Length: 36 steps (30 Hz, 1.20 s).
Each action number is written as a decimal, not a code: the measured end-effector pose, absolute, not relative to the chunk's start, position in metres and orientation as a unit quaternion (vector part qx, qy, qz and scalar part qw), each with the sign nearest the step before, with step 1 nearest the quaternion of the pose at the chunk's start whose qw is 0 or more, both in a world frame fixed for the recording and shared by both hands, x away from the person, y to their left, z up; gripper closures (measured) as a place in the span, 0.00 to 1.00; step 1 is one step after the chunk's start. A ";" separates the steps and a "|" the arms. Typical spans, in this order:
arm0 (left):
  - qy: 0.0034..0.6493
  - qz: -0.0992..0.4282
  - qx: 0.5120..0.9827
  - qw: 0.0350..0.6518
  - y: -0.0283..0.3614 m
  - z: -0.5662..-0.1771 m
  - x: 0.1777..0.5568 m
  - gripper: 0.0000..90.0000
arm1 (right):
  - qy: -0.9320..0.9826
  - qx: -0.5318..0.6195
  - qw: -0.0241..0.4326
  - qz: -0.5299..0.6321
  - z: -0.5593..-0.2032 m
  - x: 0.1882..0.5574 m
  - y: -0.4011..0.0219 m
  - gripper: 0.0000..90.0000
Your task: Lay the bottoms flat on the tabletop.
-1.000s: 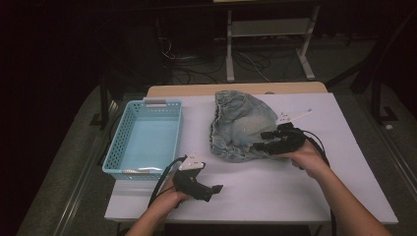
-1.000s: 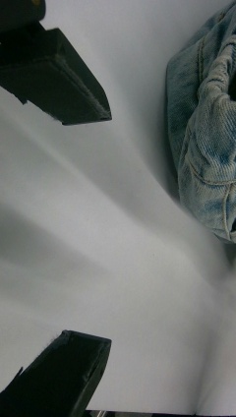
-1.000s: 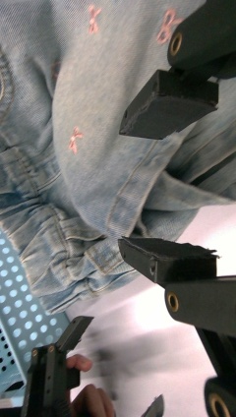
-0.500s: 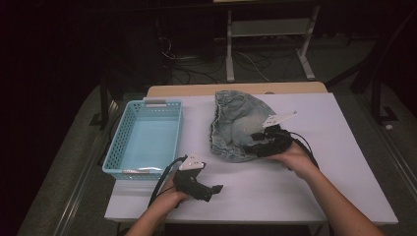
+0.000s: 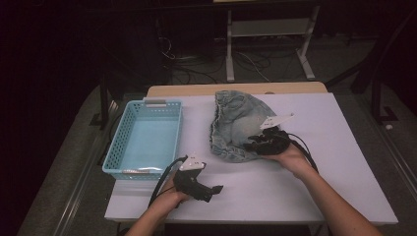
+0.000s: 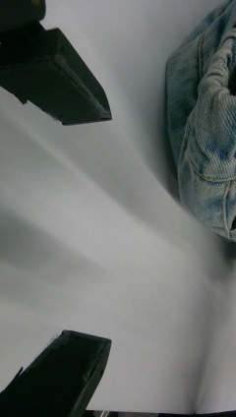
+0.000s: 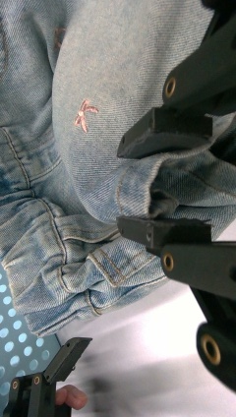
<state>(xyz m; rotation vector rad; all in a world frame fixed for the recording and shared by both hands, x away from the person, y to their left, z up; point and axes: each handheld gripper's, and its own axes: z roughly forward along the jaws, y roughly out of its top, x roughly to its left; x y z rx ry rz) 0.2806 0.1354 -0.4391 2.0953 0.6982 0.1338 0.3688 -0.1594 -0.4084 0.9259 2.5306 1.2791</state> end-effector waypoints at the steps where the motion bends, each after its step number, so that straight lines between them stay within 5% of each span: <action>1: 0.282 0.054 0.847 0.448 0.135 -0.439 0.281 0.00 | 0.846 0.310 0.084 0.426 -0.408 0.369 -0.160 0.74; 7: 0.281 0.055 0.847 0.448 0.135 -0.439 0.280 0.00 | 0.842 0.314 0.088 0.430 -0.407 0.370 -0.163 0.85; 36: 0.280 0.055 0.847 0.449 0.135 -0.439 0.280 0.00 | 0.817 0.344 0.121 0.446 -0.395 0.376 -0.200 0.86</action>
